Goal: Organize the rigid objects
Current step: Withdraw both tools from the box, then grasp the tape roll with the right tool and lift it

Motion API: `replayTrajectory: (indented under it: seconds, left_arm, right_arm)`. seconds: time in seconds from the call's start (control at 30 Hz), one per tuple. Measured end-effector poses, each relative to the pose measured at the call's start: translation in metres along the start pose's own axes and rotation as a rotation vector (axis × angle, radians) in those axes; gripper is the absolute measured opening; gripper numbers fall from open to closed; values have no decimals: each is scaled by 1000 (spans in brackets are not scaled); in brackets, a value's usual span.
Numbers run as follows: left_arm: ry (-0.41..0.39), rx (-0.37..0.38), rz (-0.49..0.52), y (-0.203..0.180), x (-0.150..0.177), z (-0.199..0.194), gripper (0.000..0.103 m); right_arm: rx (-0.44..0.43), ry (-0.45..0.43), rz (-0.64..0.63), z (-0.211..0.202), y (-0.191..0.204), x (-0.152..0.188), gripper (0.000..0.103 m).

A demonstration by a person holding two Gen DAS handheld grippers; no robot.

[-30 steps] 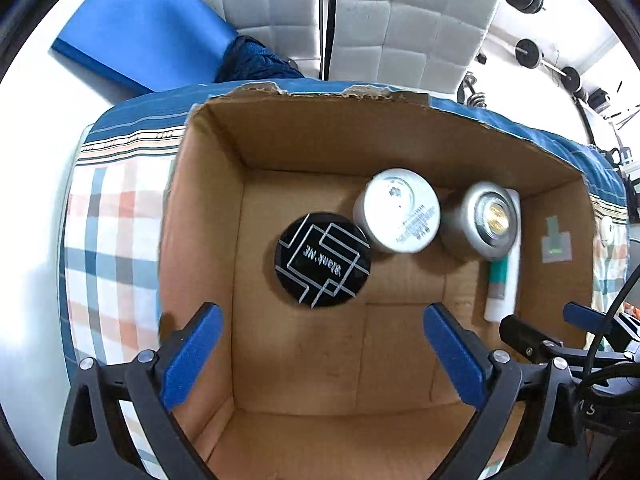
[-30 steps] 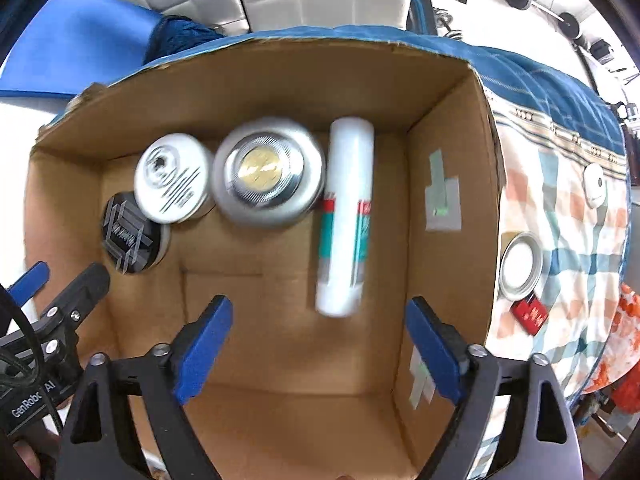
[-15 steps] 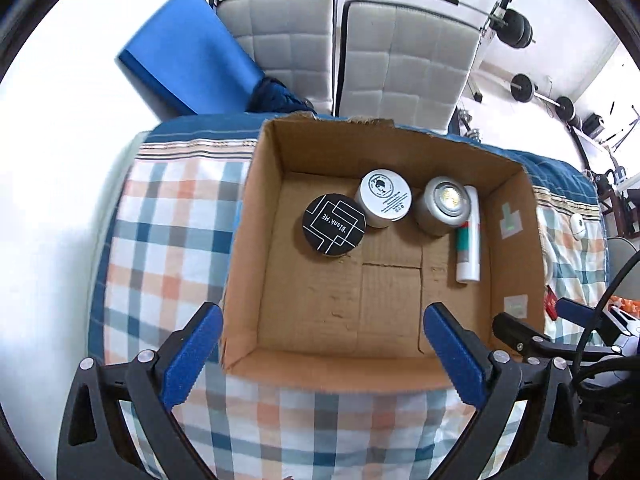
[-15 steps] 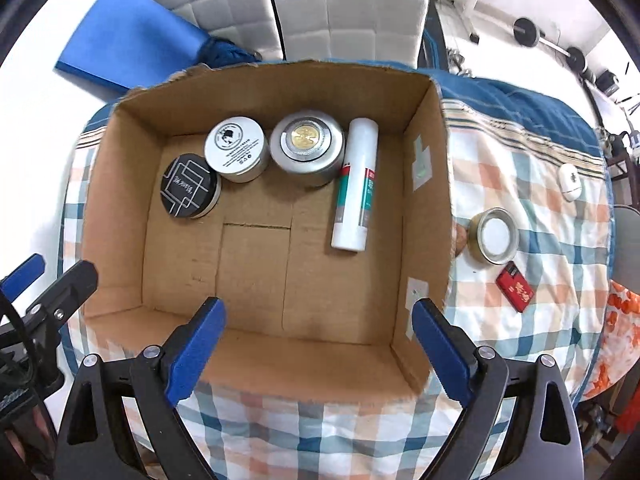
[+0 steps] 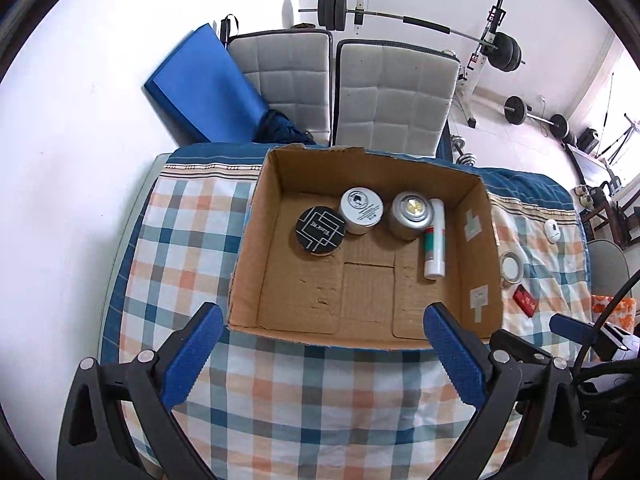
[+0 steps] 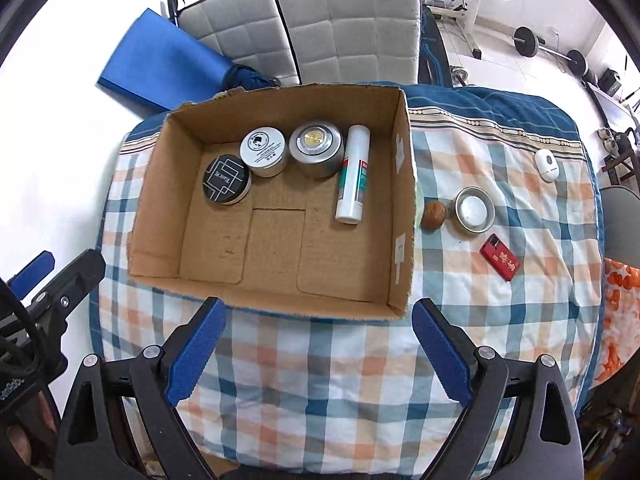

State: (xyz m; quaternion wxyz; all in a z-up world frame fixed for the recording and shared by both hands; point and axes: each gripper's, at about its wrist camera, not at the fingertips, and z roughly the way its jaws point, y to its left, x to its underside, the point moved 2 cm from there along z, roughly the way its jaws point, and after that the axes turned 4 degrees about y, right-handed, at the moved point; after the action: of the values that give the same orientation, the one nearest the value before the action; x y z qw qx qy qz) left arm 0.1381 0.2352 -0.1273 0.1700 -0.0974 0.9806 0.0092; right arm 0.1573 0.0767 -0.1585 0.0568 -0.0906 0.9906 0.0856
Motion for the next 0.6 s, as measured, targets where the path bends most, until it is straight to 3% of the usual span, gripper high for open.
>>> replayTrajectory:
  seconds: [0.23, 0.43, 0.6]
  left_arm:
    - [-27, 20, 60, -55, -8, -12, 103]
    - [-16, 32, 152, -142, -32, 20, 103]
    - [-2, -62, 199, -192, -49, 67, 103]
  right_arm:
    - [-63, -11, 43, -21, -38, 6, 96]
    - [-13, 2, 162, -17, -143, -12, 96]
    - [23, 54, 251, 26, -215, -39, 96]
